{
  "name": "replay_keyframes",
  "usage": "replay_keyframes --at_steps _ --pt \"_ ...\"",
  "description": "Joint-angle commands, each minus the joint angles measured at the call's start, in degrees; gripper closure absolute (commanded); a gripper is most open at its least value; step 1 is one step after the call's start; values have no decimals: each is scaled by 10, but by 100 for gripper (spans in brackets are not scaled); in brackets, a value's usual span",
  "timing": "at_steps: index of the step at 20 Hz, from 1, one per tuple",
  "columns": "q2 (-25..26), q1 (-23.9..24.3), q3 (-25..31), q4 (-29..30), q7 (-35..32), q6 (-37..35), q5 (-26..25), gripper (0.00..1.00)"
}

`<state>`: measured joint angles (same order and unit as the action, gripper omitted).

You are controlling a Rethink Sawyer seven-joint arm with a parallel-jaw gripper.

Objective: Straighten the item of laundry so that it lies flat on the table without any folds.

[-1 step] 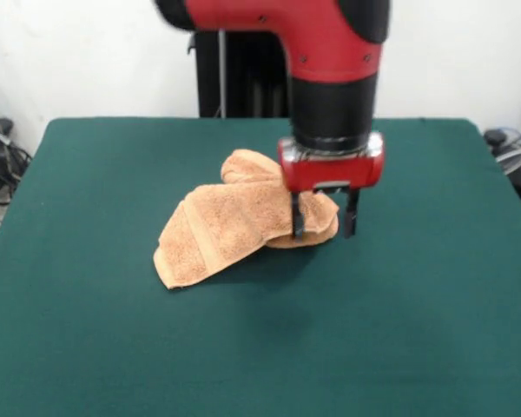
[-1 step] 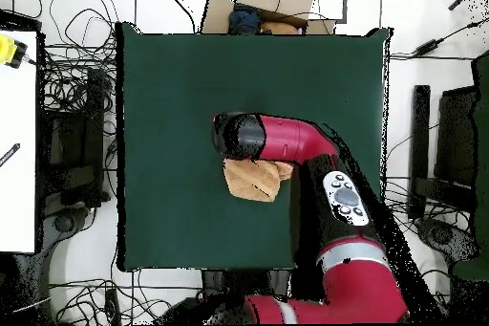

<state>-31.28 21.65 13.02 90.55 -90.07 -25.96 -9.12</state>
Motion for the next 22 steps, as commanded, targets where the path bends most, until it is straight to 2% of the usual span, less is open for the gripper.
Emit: replay_keyframes --at_steps 1,4,7,11,22 --pt "84 84 87 -28 141 -28 -81 0" --pt "89 121 106 -19 155 -39 -103 0" --pt "73 157 124 2 165 -63 -122 0" --pt "45 175 131 32 159 -83 -147 0" --pt "58 137 119 56 101 -36 -205 0"
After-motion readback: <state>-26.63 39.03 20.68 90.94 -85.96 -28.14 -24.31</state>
